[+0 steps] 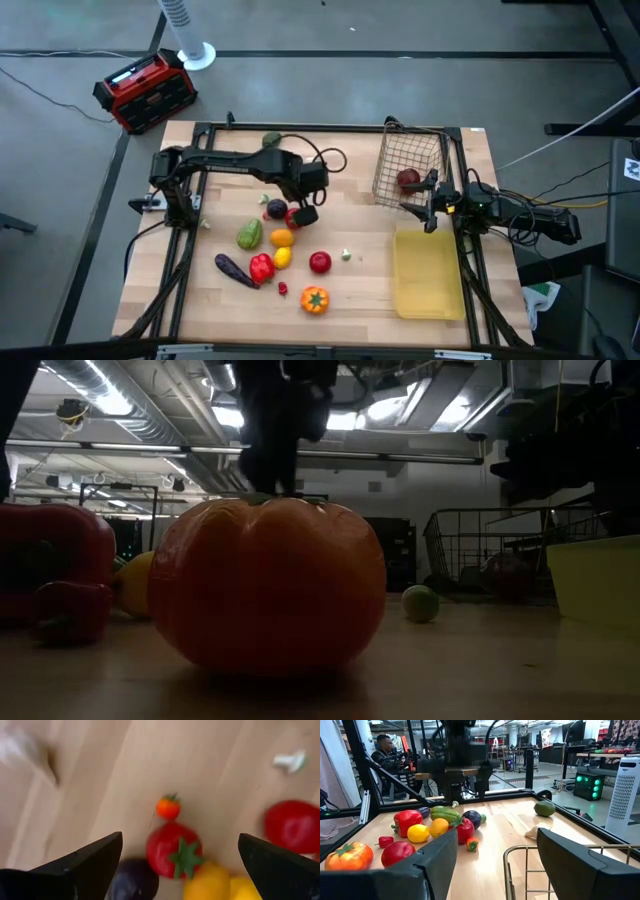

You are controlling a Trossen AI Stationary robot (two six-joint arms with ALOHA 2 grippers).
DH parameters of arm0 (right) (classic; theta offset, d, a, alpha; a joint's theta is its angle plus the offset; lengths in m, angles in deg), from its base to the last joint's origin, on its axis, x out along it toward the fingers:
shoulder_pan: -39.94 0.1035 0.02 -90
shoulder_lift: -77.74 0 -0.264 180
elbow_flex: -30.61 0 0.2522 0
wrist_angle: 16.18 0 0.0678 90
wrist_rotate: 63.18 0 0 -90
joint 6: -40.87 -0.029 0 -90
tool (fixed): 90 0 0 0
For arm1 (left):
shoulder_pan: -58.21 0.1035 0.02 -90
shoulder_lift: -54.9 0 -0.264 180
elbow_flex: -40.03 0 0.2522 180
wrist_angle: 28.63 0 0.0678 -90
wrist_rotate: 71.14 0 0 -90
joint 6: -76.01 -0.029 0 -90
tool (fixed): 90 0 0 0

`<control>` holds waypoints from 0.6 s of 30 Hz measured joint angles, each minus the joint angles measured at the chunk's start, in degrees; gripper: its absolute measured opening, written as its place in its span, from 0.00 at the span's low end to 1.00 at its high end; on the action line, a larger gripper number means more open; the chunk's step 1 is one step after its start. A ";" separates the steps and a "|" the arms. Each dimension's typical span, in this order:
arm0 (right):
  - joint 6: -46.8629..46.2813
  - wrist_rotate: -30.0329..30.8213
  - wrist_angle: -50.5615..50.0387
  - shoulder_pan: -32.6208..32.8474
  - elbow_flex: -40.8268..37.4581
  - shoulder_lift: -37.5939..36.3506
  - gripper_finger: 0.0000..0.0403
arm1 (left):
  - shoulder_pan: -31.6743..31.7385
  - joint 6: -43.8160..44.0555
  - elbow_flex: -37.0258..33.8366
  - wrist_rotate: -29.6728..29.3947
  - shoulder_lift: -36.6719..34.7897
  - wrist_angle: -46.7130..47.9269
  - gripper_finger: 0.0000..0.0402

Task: Sort produce into baskets
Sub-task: Put the top red tomato into the wired basket

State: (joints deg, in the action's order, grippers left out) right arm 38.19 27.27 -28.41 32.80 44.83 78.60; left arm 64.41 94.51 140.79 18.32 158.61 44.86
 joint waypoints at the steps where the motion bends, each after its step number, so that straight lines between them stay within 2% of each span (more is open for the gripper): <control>1: 0.00 0.00 -0.01 0.00 -0.01 0.00 0.67 | 0.03 0.54 -1.00 -0.02 -0.05 0.07 0.97; 18: 0.00 0.00 0.01 -0.01 0.00 0.00 0.67 | -0.70 3.05 -11.89 -0.02 -0.03 -6.79 0.97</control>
State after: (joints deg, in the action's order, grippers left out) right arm 38.19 27.27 -28.40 32.79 44.82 78.60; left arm 63.71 97.57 128.90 18.30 158.58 38.07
